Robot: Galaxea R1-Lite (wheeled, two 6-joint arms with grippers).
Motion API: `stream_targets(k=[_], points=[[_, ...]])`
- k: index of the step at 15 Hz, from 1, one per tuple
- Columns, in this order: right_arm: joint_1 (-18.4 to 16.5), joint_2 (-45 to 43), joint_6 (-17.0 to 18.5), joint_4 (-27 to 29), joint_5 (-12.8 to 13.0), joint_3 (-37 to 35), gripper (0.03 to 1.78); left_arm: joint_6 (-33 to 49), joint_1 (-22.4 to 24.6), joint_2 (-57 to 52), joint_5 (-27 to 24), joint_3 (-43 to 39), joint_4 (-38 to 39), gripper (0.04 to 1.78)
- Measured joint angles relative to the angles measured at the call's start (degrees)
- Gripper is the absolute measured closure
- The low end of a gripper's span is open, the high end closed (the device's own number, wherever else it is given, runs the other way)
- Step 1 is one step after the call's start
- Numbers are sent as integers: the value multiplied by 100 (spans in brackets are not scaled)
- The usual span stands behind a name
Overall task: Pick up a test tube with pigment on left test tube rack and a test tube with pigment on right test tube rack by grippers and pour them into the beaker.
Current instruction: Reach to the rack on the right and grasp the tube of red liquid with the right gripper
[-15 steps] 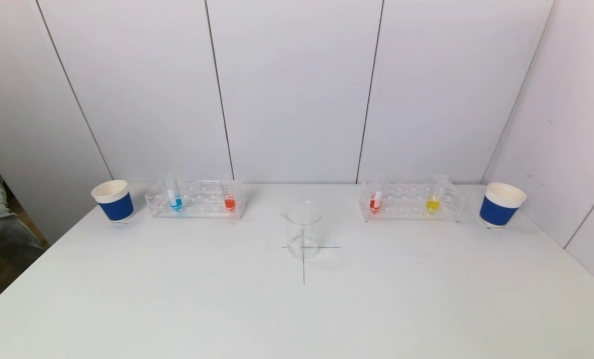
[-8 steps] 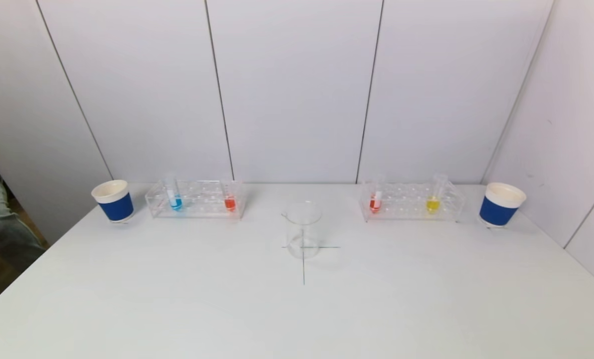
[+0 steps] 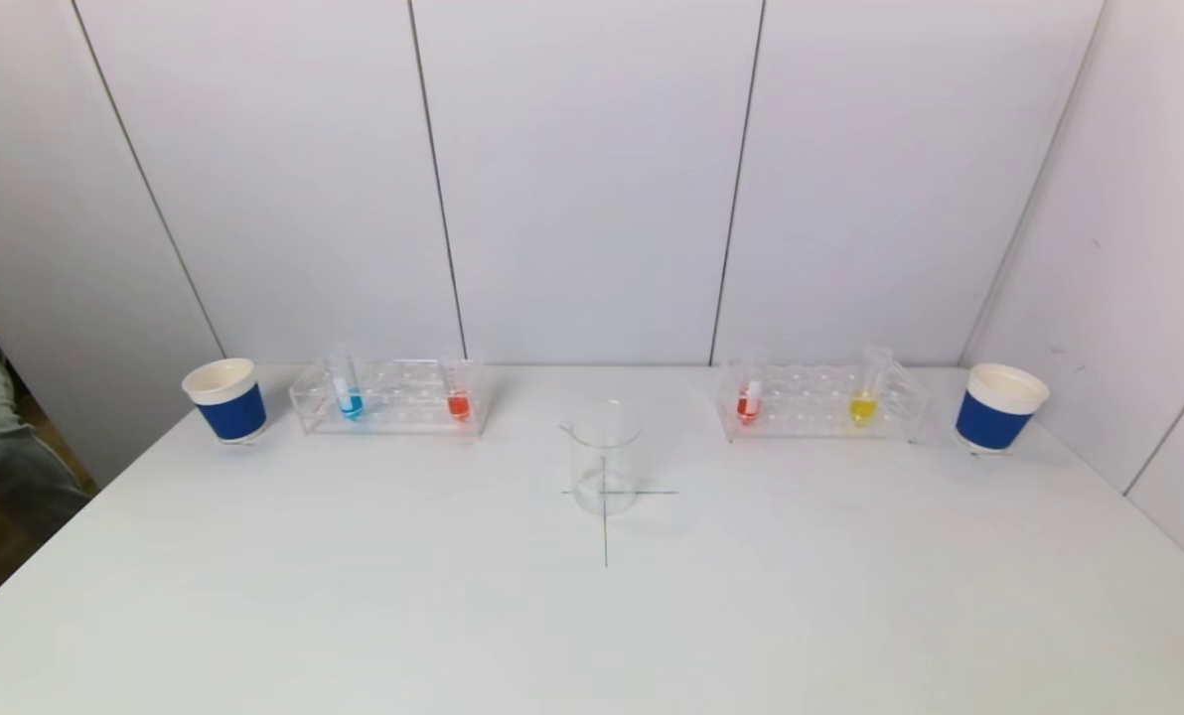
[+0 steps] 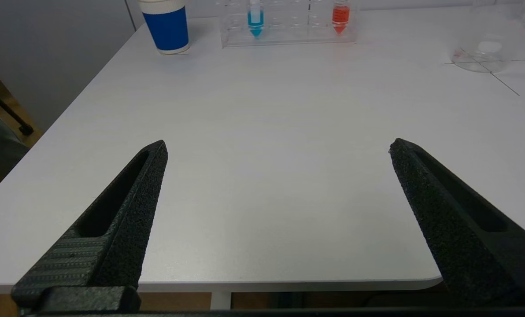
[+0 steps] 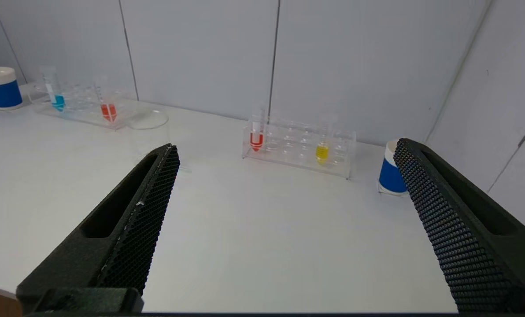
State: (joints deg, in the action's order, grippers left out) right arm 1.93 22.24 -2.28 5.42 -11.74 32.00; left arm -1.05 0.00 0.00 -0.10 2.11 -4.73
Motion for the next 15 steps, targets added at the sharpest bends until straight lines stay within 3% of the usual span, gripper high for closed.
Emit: stream_targets(k=[6,10,15], points=[[13,1668,13,-1421,-221,112,4,0,-2,0,0,0,0,6],[38,2550,11,-1771,-335,99,4,0,-2,0,0,1,0,6],[145,3512,13,-2650,-369,-13,4,1,0,0,0,0,0,6]])
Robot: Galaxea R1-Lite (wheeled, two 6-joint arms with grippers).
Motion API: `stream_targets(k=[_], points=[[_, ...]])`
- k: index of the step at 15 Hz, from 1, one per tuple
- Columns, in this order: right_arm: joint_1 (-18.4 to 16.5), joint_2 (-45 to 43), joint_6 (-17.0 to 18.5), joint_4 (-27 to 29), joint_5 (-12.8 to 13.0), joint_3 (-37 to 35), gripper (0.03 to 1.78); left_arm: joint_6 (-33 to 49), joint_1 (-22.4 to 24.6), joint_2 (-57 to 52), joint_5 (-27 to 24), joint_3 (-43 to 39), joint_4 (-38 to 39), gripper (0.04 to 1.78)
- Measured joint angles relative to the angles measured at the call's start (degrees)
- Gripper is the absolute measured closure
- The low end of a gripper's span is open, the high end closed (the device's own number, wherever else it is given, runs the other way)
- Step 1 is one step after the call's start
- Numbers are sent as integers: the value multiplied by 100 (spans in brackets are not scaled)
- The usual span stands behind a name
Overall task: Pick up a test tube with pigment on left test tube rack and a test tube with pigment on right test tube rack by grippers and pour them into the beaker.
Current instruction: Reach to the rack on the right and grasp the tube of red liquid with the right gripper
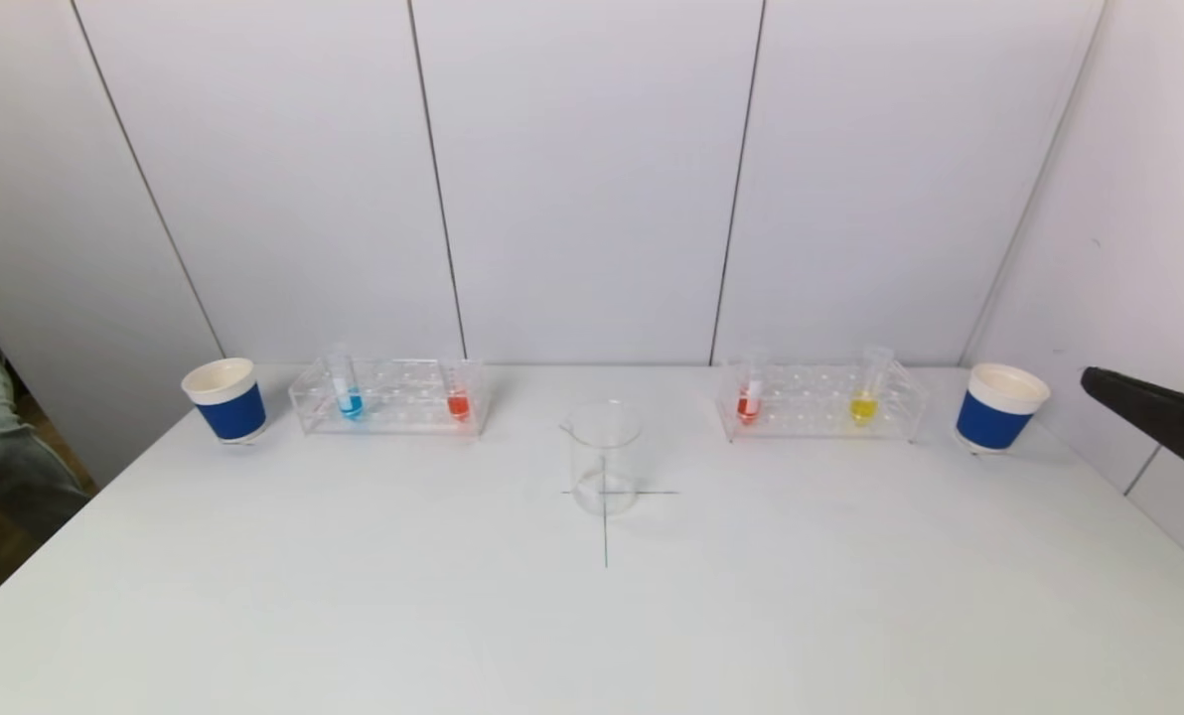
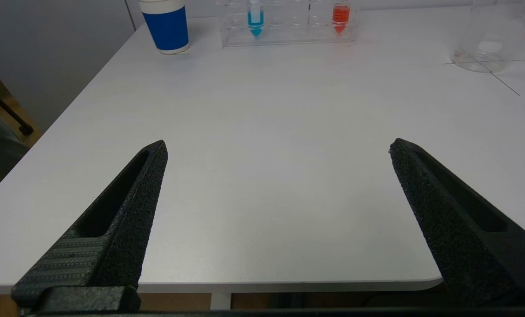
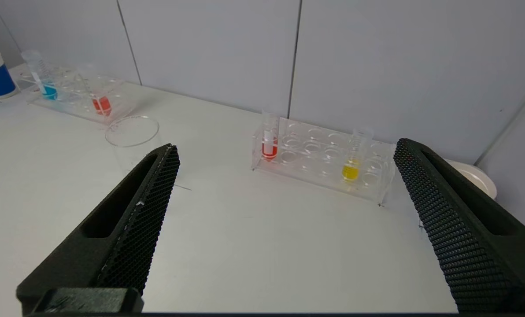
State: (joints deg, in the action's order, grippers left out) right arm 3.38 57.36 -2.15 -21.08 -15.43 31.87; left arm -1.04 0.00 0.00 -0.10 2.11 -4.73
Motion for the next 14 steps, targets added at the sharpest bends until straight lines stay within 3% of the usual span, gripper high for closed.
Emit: stream_targets(k=[4,14], points=[[211,769,15,-816,6,-224,4,-1,-5,0,2,0,0,6],[475,2778,24,-3560,9,-823,4,-1,0,0,0,0,0,6]])
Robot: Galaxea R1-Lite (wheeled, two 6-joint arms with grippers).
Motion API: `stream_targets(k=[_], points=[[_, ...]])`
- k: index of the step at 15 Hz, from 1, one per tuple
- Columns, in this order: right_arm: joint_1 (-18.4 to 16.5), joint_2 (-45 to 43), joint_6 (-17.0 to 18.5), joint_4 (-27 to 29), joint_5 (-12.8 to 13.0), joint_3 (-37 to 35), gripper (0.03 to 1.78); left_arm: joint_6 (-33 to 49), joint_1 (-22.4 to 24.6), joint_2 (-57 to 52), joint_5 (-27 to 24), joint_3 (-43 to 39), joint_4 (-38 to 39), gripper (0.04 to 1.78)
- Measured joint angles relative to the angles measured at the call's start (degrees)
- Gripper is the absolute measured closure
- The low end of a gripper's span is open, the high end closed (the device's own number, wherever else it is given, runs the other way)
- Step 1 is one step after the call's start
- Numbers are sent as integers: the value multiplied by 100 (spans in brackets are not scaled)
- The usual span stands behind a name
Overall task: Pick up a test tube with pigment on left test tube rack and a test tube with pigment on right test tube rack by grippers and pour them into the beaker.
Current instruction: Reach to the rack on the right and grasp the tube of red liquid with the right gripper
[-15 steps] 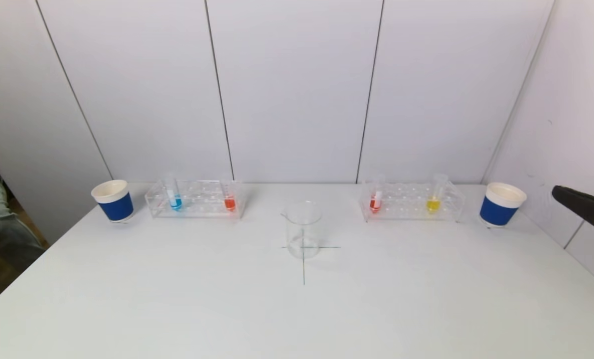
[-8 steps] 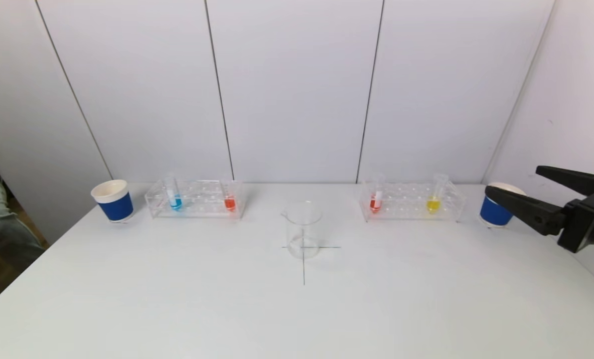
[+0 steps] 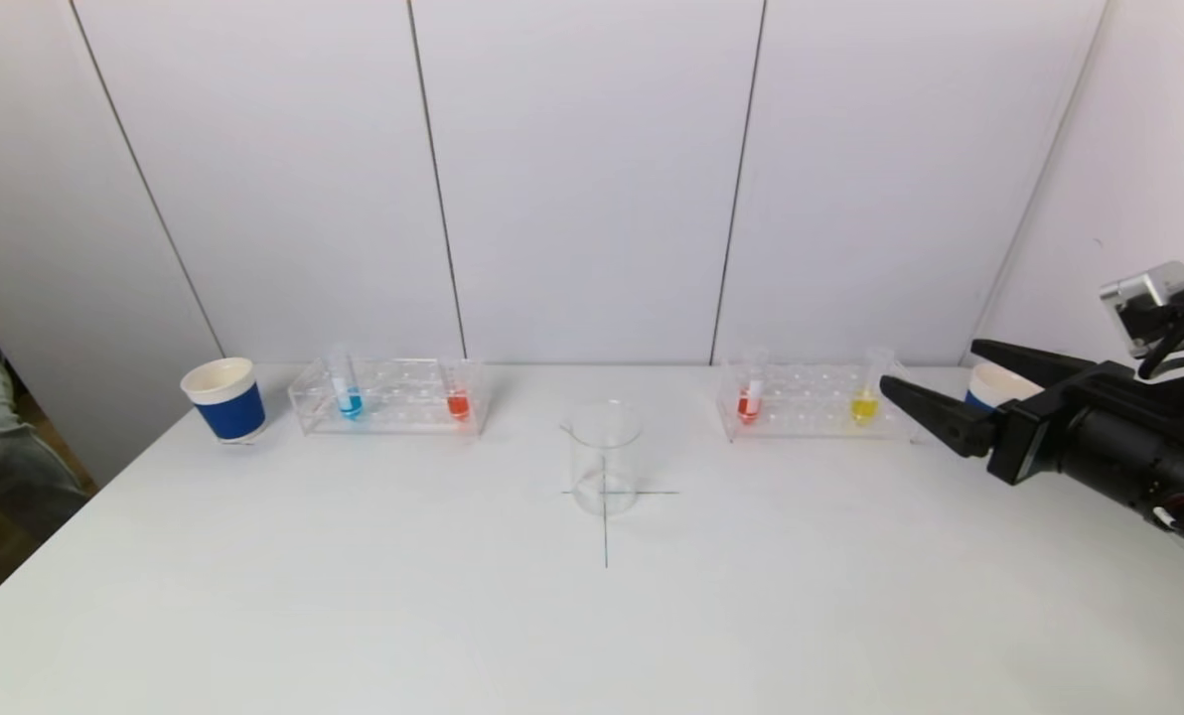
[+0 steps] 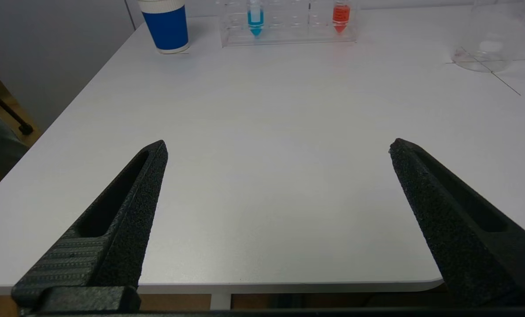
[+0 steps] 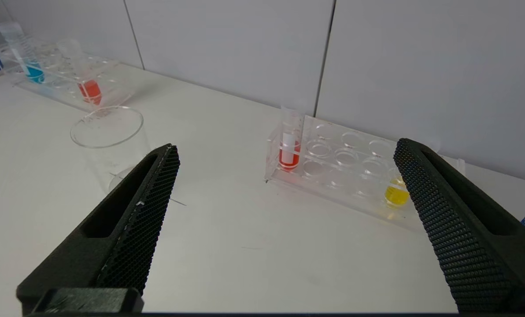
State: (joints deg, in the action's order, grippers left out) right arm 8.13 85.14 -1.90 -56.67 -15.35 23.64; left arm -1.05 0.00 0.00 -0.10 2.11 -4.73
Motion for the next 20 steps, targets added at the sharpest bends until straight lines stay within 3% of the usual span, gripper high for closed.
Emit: stream_targets(k=[8,15,20], points=[[123,733,124,-623,-2,15,4,1,-2,0,0,1,0,6],[204,1825,128,-2193,50,59,4,0,-2,0,0,0,0,6],[263,2313,223,-2259,72,343,4,0,-2,0,0,0,2,6]])
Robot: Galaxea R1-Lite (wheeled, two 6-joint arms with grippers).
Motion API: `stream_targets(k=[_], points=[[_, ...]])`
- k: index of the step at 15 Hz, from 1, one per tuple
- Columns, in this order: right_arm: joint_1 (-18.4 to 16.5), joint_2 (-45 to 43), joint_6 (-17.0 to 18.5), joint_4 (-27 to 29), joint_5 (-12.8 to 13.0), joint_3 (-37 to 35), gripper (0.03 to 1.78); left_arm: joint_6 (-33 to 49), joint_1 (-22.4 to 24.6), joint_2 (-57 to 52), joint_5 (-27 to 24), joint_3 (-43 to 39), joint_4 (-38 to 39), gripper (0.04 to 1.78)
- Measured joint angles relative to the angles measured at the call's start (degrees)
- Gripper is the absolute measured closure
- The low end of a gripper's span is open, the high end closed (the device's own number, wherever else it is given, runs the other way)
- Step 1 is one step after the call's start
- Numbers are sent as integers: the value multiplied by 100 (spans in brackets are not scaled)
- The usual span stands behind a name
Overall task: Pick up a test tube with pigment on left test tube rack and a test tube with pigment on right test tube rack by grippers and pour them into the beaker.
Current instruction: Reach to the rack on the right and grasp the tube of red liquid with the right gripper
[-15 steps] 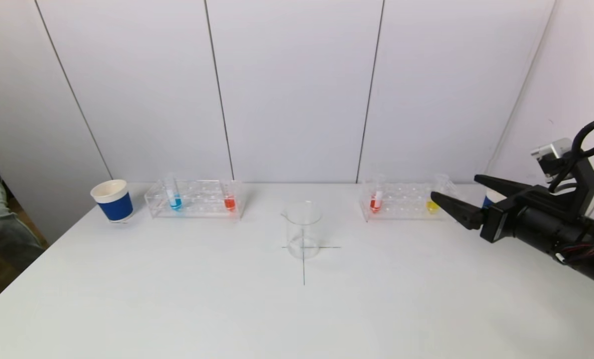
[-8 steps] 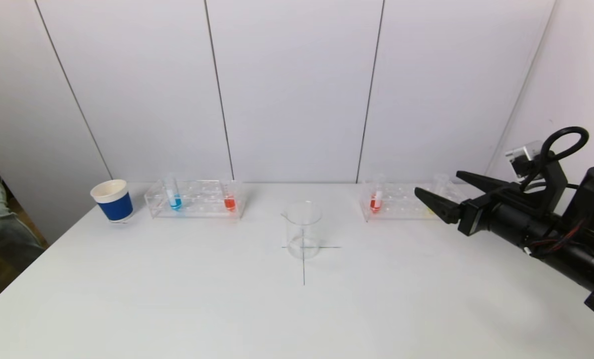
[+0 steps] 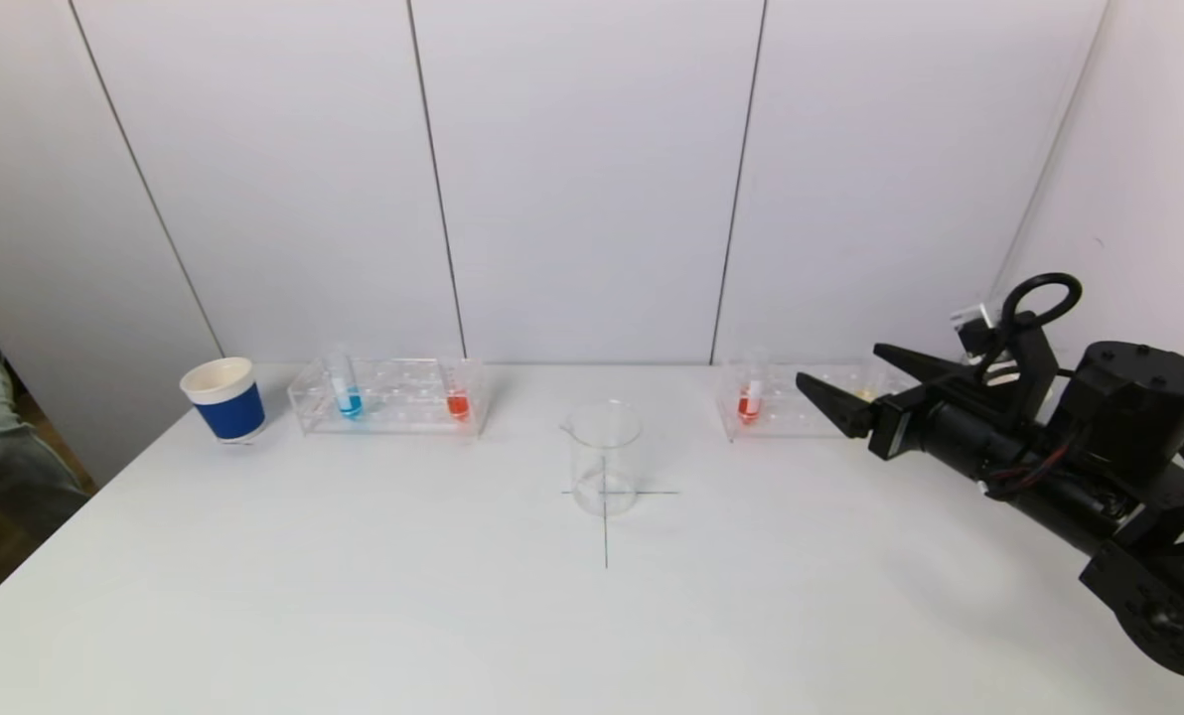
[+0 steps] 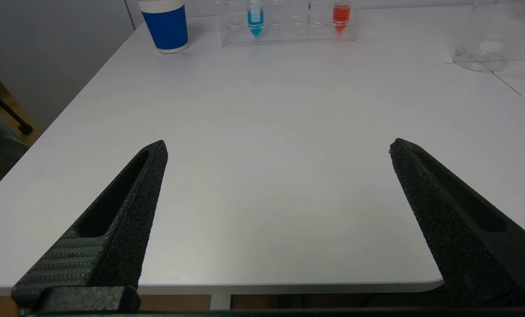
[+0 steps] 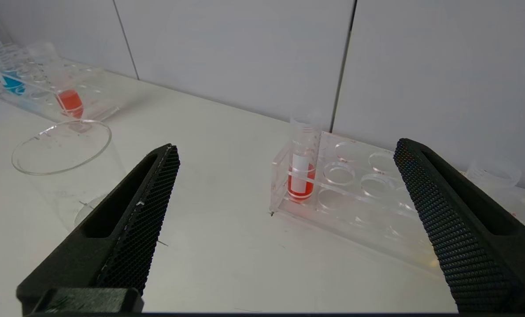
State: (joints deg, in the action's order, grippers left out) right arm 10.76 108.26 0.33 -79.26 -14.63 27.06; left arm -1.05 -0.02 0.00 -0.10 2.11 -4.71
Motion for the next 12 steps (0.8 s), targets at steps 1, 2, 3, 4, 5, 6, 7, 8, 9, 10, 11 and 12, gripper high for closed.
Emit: stream_targets(k=[1,2,3,4,5,6,7,8,9,10,11,12], points=[[26,67,11,7,9,63,4,1,0,0,2,0,-2,6],[43,127,9,10,13,113,4,0,0,0,0,1,-2,6],[67,199,13,10,16,168,4,0,0,0,2,0,-2,6],[89,257,18,7,16,207,4,0,0,0,2,0,-2,6],[116,319,18,5,17,249,4,0,-2,0,0,0,-2,6],[130,369,20,2,20,291,4,0,-2,0,-1,0,-2,6],[141,428,18,2,22,347,4,0,0,0,0,0,-2,6],[146,489,20,0,22,407,4,0,2,0,0,0,-2,6],[150,546,18,-1,24,450,4,4,2,0,0,0,-2,6],[155,607,20,-4,35,496,4,0,2,0,0,0,-2,6],[168,678,18,-6,88,553,4,0,2,0,0,0,-2,6],[180,741,16,-26,123,606,4,1,2,0,0,0,-2,6]])
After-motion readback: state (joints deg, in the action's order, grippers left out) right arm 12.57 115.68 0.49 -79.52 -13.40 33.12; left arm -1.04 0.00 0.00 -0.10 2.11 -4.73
